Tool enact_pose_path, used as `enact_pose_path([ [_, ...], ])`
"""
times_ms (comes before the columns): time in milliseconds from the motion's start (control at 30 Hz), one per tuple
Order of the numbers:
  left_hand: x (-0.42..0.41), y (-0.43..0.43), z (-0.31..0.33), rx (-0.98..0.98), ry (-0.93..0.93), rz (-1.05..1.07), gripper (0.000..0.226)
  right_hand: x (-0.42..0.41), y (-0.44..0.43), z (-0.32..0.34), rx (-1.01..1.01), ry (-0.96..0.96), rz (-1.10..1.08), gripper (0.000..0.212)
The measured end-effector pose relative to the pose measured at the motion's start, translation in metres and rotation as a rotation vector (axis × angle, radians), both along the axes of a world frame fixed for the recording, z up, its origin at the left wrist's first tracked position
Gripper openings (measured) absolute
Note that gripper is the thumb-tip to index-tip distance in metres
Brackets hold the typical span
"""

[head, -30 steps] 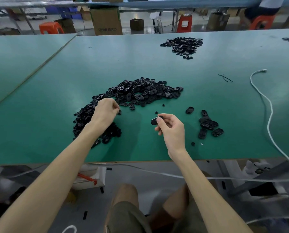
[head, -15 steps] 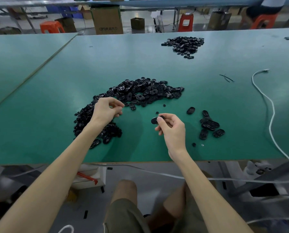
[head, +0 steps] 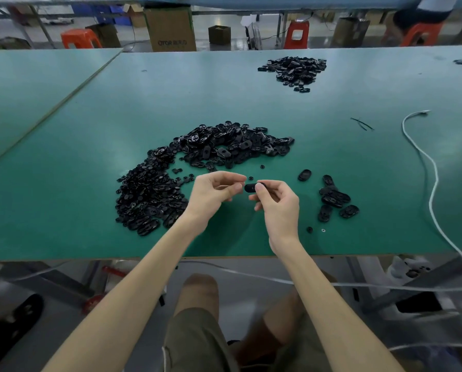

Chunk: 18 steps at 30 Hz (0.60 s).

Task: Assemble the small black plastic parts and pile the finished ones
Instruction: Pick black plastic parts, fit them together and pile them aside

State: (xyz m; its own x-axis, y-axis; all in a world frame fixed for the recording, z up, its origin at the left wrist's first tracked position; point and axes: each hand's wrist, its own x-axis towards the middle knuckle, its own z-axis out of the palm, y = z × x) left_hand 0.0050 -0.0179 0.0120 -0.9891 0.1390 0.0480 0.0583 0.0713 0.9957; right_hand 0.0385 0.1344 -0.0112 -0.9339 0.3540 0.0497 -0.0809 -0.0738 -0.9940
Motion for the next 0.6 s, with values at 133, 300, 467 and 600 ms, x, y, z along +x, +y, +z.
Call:
enact_pose_path([
  [133, 0.004, 0.0, -0.007, 0.062, 0.009, -0.002, 0.02, 0.001, 0.001, 0.001, -0.003, 0.006, -0.016, 0.002],
  [300, 0.007, -0.004, -0.012, 0.114, 0.042, -0.02, 0.019, 0.0, 0.0, 0.002, -0.007, -0.004, -0.009, 0.002],
  [467, 0.007, -0.004, -0.015, 0.147, 0.047, -0.015, 0.019, 0.001, -0.001, 0.002, -0.037, 0.004, -0.011, 0.003],
  [600, 0.006, -0.003, -0.017, 0.143, 0.054, 0.005, 0.018, 0.001, 0.0, 0.001, -0.063, 0.02, -0.015, 0.005],
])
